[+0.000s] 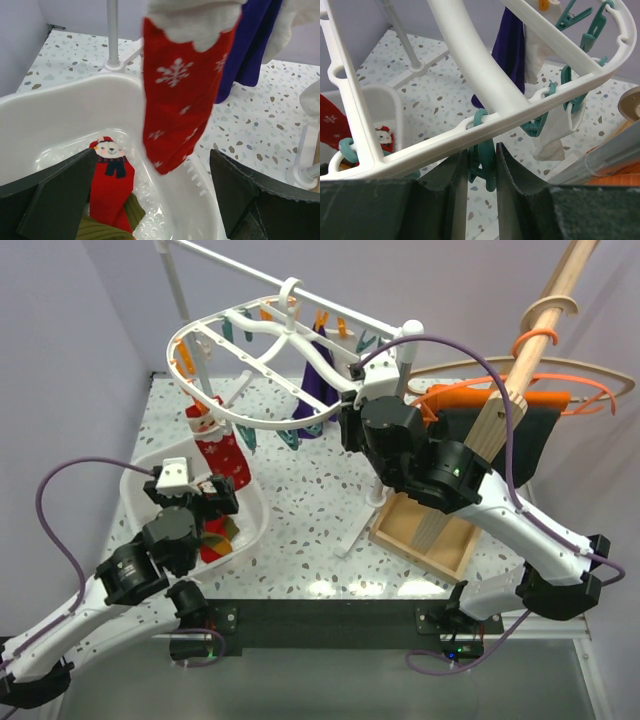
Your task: Remove the socks clipped to the hanger
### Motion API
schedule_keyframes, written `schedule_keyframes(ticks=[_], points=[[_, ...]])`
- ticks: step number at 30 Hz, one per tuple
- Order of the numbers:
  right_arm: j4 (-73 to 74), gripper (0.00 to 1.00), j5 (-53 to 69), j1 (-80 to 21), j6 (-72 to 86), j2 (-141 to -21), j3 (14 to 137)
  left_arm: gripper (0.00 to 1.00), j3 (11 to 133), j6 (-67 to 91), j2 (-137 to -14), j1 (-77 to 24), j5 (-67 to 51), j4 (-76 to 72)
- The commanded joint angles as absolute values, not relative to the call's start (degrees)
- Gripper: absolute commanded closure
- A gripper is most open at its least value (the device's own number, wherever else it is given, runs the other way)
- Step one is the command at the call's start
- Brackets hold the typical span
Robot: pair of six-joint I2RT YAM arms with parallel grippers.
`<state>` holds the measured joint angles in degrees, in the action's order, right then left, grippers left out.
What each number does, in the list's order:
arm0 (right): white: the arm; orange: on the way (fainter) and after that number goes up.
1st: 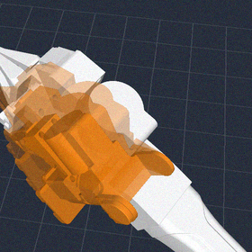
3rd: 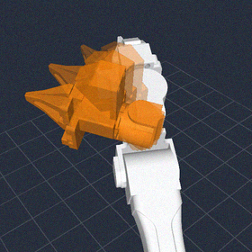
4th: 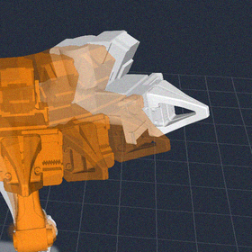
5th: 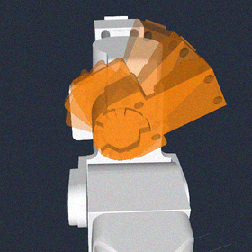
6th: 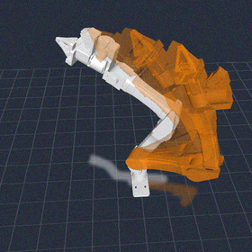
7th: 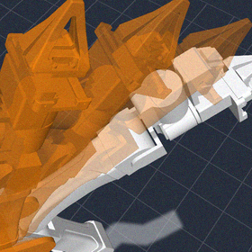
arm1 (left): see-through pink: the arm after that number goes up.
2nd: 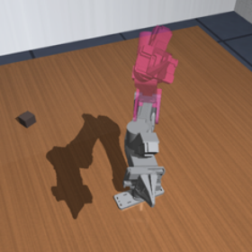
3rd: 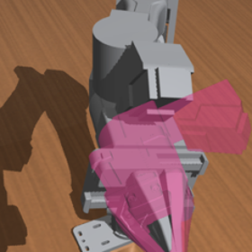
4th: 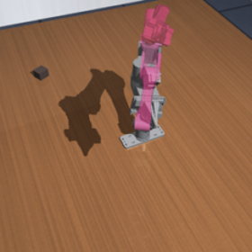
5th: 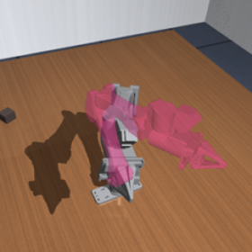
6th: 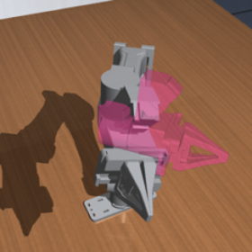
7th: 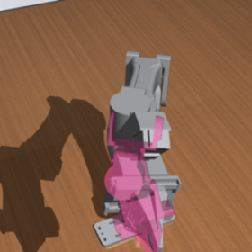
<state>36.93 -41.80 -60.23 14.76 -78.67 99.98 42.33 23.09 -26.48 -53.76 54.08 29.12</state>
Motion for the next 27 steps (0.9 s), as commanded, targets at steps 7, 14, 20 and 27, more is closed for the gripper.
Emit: schedule_keyframes(ticks=[7, 14, 20, 27], points=[[38.0, 1.00, -38.5, -57.8, 12.5, -73.0, 96.4, 0.00, 42.1, 12.8, -36.5, -52.8, 60.7, 16.9], [37.8, 1.00, -38.1, -56.8, 12.0, -72.2, 95.3, 0.00, 41.2, 7.9, -41.4, -37.3, 48.4, 6.8], [37.5, 1.00, -37.6, -56.4, 11.8, -72.9, 95.4, 0.11, 37.5, 6.8, -38.0, -36.4, 28.1, -2.6], [37.6, 1.00, -36.4, -56.3, 12.0, -74.4, 95.0, 0.36, 36.3, 6.2, -35.7, -36.5, 22.4, -5.3]])
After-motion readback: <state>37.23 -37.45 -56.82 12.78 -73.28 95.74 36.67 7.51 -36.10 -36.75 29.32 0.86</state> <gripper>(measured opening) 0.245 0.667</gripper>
